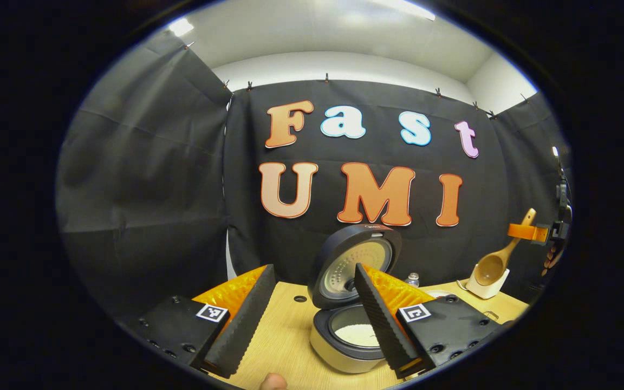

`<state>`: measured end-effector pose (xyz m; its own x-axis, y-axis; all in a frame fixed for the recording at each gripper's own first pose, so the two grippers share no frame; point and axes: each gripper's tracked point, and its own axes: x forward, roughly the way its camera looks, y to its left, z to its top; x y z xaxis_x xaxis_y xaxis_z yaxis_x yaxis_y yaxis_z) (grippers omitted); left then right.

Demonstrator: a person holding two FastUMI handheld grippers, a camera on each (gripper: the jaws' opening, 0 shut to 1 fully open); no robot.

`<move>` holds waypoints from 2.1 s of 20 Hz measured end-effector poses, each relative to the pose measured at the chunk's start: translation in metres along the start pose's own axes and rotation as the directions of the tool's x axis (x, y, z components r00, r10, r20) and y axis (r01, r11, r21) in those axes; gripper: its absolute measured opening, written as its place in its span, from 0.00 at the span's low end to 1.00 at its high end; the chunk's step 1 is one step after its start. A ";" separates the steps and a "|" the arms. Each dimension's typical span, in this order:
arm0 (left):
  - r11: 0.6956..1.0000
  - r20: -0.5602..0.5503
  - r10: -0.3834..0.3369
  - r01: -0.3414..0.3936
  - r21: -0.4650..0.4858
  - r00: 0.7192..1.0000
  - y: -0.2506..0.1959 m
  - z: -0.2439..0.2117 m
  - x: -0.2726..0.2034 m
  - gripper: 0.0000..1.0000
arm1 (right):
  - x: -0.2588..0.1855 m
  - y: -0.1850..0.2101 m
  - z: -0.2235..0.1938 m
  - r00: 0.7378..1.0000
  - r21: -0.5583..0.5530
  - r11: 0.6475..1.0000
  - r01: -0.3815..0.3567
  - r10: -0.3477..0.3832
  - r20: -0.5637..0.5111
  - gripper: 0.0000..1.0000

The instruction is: Close the left gripper, press the button to open the rice cooker; take a wooden spoon from the chopstick holder with the right hand, scoop a spoonful of rice and pour it into the rice cooker, then put the wooden spoon back into the chopstick holder.

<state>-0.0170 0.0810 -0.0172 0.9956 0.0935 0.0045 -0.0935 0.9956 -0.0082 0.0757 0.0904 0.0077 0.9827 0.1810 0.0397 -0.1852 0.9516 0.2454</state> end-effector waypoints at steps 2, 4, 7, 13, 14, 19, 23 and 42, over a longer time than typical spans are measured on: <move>1.000 0.006 0.009 -0.009 0.018 1.000 -0.004 0.001 -0.001 0.98 | -0.015 -0.033 -0.007 0.998 0.008 0.998 0.058 -0.058 0.003 0.01; 1.000 0.003 0.007 -0.007 0.018 1.000 -0.009 0.000 -0.003 0.99 | -0.027 -0.068 -0.022 0.993 0.011 0.993 0.120 -0.120 -0.011 0.01; 1.000 0.002 0.001 -0.001 0.007 1.000 -0.018 -0.001 -0.004 0.99 | -0.042 -0.102 -0.057 0.986 0.057 0.986 0.158 -0.155 -0.065 0.01; 1.000 -0.020 0.015 -0.015 0.010 1.000 -0.031 -0.013 -0.006 0.98 | -0.047 -0.146 -0.122 0.968 0.082 0.974 0.211 -0.197 -0.158 0.01; 1.000 -0.029 0.024 -0.023 0.015 0.999 -0.032 -0.016 -0.005 0.98 | -0.050 -0.146 -0.135 0.966 0.099 0.974 0.206 -0.186 -0.180 0.01; 0.998 -0.064 0.039 -0.036 0.042 0.997 -0.038 -0.032 0.001 0.98 | -0.039 -0.157 -0.175 0.957 0.130 0.968 0.216 -0.183 -0.226 0.01; 0.999 -0.078 0.042 -0.040 0.032 0.996 -0.037 -0.040 0.007 0.98 | -0.034 -0.167 -0.193 0.948 0.158 0.958 0.240 -0.196 -0.250 0.03; 0.999 -0.087 0.043 -0.041 0.029 0.995 -0.034 -0.012 0.018 0.99 | -0.059 -0.187 -0.115 0.912 -0.112 0.911 0.397 -0.405 -0.060 0.95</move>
<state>0.0042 0.0491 -0.0288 0.9873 0.1357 -0.0828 -0.1344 0.9907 0.0210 0.0515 -0.0695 -0.1516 0.9712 -0.2054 -0.1212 0.2207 0.9666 0.1305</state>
